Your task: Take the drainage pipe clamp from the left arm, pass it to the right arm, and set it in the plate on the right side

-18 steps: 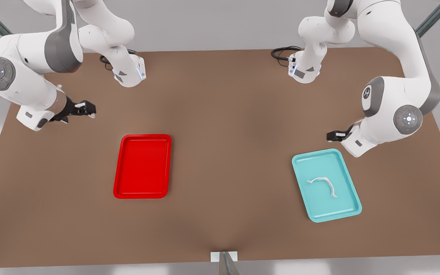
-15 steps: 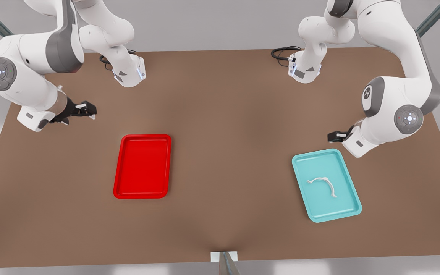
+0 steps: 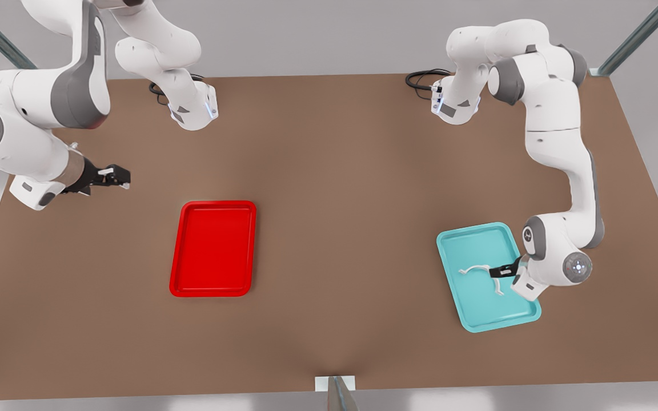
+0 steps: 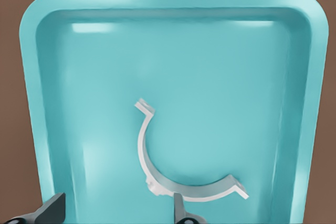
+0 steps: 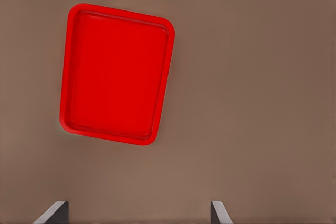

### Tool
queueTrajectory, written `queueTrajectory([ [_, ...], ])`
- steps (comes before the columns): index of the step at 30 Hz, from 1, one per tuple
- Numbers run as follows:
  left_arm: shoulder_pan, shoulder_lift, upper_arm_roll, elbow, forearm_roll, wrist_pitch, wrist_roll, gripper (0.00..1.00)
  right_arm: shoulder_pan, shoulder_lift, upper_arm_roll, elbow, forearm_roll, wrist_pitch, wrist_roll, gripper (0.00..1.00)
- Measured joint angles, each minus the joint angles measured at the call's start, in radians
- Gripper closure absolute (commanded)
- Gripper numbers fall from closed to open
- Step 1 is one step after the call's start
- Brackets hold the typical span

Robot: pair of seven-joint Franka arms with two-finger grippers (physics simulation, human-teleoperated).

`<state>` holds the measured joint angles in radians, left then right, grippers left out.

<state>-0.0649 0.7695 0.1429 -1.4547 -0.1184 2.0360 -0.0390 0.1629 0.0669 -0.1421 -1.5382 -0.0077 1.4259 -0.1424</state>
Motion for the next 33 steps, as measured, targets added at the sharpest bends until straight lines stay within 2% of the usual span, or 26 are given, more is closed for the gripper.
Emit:
queueTrajectory([
  [11,-0.037,0.089,0.001,0.005,0.016,0.200,0.000,0.00,0.028,0.000,0.002,-0.008,0.000,0.002,-0.015,0.00],
  [13,-0.027,0.084,0.001,0.005,0.019,0.213,-0.002,0.43,0.024,0.001,0.002,-0.009,0.000,0.001,-0.017,0.00],
  [14,-0.021,0.077,0.000,0.005,0.019,0.217,-0.004,0.58,0.021,0.001,0.002,-0.010,0.000,0.001,-0.019,0.00],
  [16,-0.008,0.073,-0.001,0.006,0.025,0.221,-0.014,0.60,0.017,0.002,0.002,-0.011,0.001,0.000,-0.021,0.00],
  [33,-0.013,0.087,-0.005,0.005,0.006,0.216,-0.012,0.60,0.024,0.006,0.003,-0.021,0.002,-0.002,-0.034,0.00],
])
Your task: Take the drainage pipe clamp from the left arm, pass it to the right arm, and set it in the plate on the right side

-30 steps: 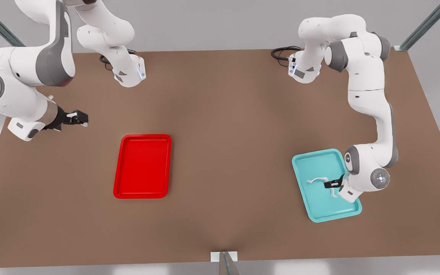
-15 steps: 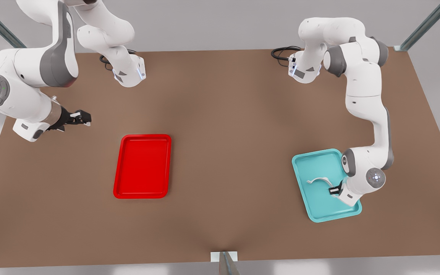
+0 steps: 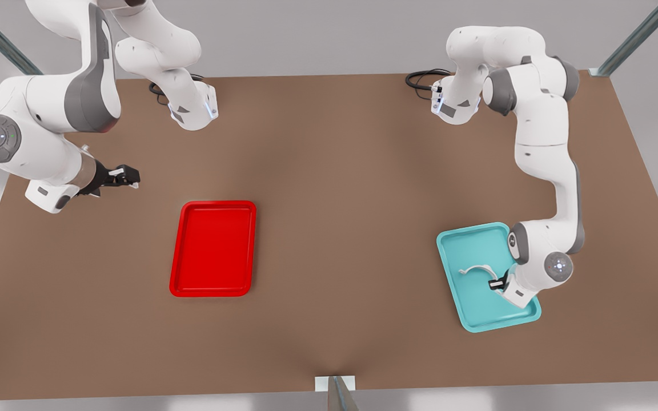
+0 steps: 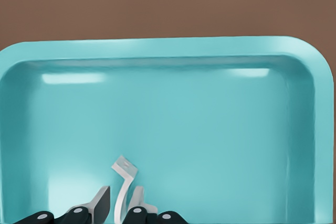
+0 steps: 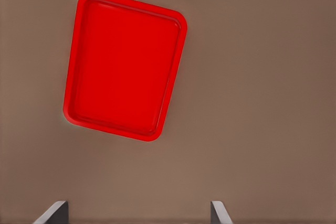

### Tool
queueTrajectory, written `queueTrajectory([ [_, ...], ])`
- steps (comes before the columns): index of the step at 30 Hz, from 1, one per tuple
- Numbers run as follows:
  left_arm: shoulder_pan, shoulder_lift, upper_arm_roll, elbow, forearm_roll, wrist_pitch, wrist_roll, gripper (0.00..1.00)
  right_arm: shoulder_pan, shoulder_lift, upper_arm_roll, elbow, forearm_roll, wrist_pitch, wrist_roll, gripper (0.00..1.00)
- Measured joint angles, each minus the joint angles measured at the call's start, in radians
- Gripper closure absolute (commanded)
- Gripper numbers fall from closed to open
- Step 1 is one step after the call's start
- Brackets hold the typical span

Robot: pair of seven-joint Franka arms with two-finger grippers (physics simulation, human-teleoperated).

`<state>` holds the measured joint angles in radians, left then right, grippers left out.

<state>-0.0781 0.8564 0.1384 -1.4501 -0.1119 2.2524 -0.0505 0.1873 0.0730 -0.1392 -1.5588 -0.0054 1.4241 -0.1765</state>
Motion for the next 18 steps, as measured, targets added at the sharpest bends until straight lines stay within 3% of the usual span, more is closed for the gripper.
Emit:
queueTrajectory([
  [4,0.001,0.007,0.000,0.000,0.004,0.001,0.001,0.61,0.004,0.001,0.001,0.000,0.000,0.000,-0.002,0.00],
  [7,-0.001,0.006,0.001,0.000,0.005,0.002,0.002,0.72,0.005,0.001,0.001,0.000,0.000,0.000,-0.003,0.00],
  [18,-0.008,0.016,0.001,0.000,0.012,0.010,-0.001,0.72,0.002,0.000,0.002,-0.006,0.000,-0.001,-0.006,0.00],
])
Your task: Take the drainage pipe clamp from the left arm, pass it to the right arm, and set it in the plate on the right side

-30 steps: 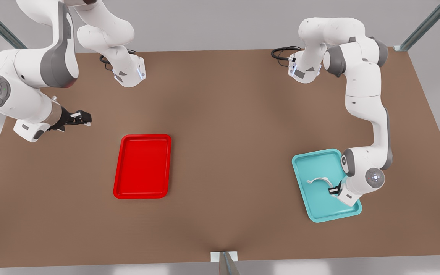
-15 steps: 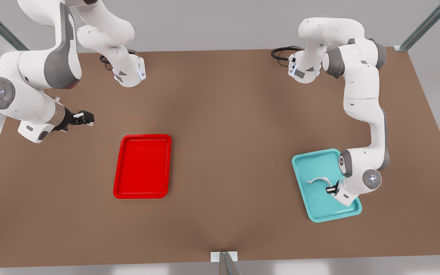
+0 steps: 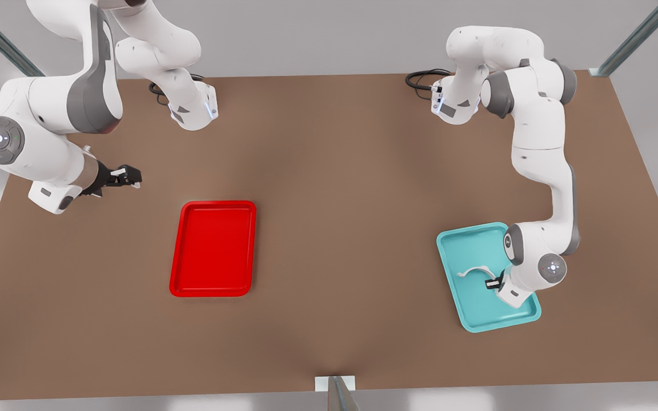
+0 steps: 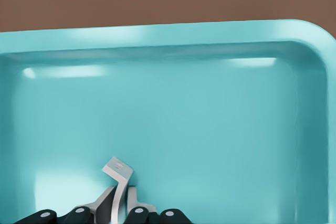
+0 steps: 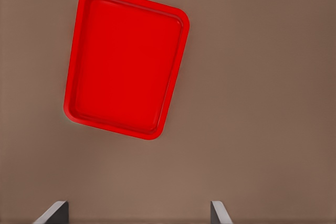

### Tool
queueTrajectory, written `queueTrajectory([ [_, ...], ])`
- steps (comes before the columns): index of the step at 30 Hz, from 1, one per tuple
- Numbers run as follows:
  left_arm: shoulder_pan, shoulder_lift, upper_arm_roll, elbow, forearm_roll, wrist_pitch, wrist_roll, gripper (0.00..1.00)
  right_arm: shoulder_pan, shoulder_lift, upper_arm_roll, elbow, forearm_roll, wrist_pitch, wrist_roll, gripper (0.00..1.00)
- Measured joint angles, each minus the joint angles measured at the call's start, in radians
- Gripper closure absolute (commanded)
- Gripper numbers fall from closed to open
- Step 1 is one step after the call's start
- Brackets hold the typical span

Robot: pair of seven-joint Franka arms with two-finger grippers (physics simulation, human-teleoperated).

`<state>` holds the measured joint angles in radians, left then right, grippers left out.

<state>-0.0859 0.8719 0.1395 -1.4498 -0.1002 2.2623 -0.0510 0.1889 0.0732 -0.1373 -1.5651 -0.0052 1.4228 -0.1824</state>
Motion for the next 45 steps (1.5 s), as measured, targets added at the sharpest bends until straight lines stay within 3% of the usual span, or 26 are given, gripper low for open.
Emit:
queueTrajectory([
  [1,0.000,0.000,0.000,0.000,0.001,0.000,-0.001,0.79,0.001,0.000,0.000,0.000,0.000,0.000,0.000,0.00],
  [11,-0.020,-0.070,0.000,0.032,-0.034,-0.093,-0.015,0.79,0.001,0.000,0.000,-0.005,0.001,0.000,-0.002,0.00],
  [15,-0.072,-0.048,-0.046,0.194,-0.046,-0.205,-0.069,0.79,0.001,0.000,0.000,-0.005,0.001,0.000,-0.002,0.00],
  [18,-0.174,-0.046,-0.072,0.288,-0.043,-0.274,-0.126,0.79,0.001,0.000,0.001,-0.005,0.001,0.001,-0.002,0.00],
  [24,-0.397,-0.050,-0.081,0.332,-0.019,-0.356,-0.284,0.79,0.003,0.004,0.002,-0.013,0.001,0.003,-0.002,0.00],
  [27,-0.470,-0.030,-0.100,0.393,-0.015,-0.371,-0.386,0.79,0.028,0.095,0.004,0.009,0.050,0.028,-0.002,0.00],
  [38,-0.501,-0.002,-0.141,0.449,-0.013,-0.357,-0.697,0.79,0.407,0.313,0.024,0.024,0.129,0.387,-0.040,0.00],
  [45,-0.501,-0.002,-0.152,0.449,-0.013,-0.358,-0.815,0.79,0.464,0.405,0.023,0.034,0.127,0.667,-0.088,0.00],
])
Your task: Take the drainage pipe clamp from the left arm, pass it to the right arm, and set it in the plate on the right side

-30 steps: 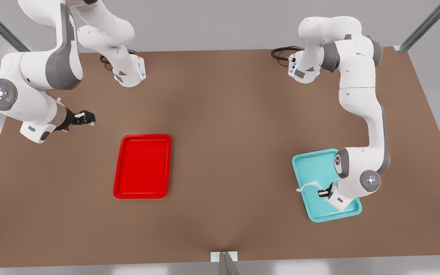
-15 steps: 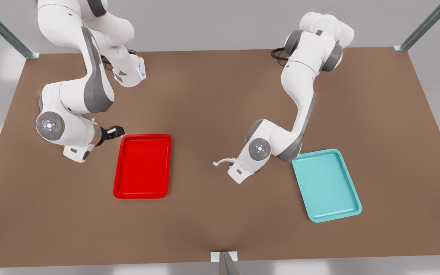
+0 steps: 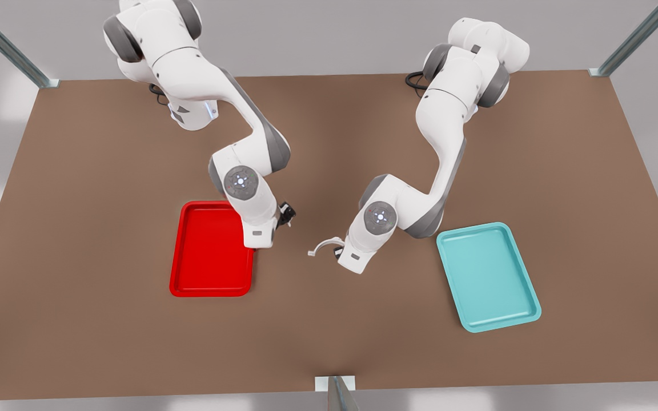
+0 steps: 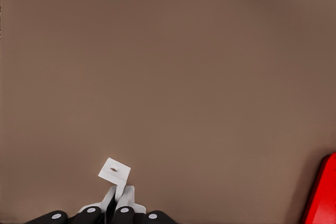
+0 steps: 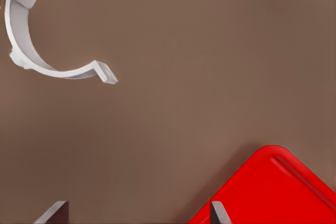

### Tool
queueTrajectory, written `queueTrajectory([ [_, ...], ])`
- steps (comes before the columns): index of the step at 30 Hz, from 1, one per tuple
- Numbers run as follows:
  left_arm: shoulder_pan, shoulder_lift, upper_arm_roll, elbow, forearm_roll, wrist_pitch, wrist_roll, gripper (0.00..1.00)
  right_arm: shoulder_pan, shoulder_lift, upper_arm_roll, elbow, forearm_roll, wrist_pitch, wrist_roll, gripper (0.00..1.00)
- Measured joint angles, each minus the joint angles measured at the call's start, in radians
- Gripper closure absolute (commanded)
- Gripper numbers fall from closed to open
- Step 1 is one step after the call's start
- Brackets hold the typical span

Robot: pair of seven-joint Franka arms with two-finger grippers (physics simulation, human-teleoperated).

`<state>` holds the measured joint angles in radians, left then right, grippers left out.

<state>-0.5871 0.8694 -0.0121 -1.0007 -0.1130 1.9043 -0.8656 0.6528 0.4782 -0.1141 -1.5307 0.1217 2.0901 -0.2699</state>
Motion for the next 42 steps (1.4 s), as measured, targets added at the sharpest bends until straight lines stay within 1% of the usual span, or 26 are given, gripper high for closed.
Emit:
queueTrajectory([
  [2,0.000,0.000,0.000,0.000,0.000,0.001,-0.025,0.79,0.040,0.011,-0.001,0.013,-0.018,0.074,-0.031,0.00],
  [7,-0.006,0.002,0.000,0.000,0.000,0.001,-0.061,0.79,0.102,0.036,-0.001,0.009,-0.138,0.254,-0.097,0.00],
  [11,-0.011,0.002,0.001,0.000,0.001,0.001,-0.072,0.79,0.140,0.056,-0.001,-0.002,-0.197,0.348,-0.138,0.00],
  [15,-0.010,0.000,0.003,0.000,0.000,0.000,-0.077,0.79,0.145,0.036,-0.001,-0.061,-0.253,0.424,-0.170,0.00],
  [19,-0.010,0.000,0.004,0.000,0.000,-0.001,-0.081,0.79,0.162,0.016,-0.001,-0.094,-0.341,0.464,-0.209,0.00],
  [23,-0.010,0.000,0.004,0.000,-0.001,-0.001,-0.084,0.79,0.164,0.039,-0.001,-0.098,-0.373,0.487,-0.265,0.01],
  [31,-0.011,-0.002,0.003,0.001,-0.005,-0.001,-0.090,0.79,0.161,0.098,-0.001,-0.093,-0.385,0.534,-0.345,0.01],
  [42,-0.013,-0.004,0.001,0.001,-0.005,-0.002,-0.097,0.79,0.149,0.136,-0.001,-0.090,-0.378,0.572,-0.408,0.01],
])
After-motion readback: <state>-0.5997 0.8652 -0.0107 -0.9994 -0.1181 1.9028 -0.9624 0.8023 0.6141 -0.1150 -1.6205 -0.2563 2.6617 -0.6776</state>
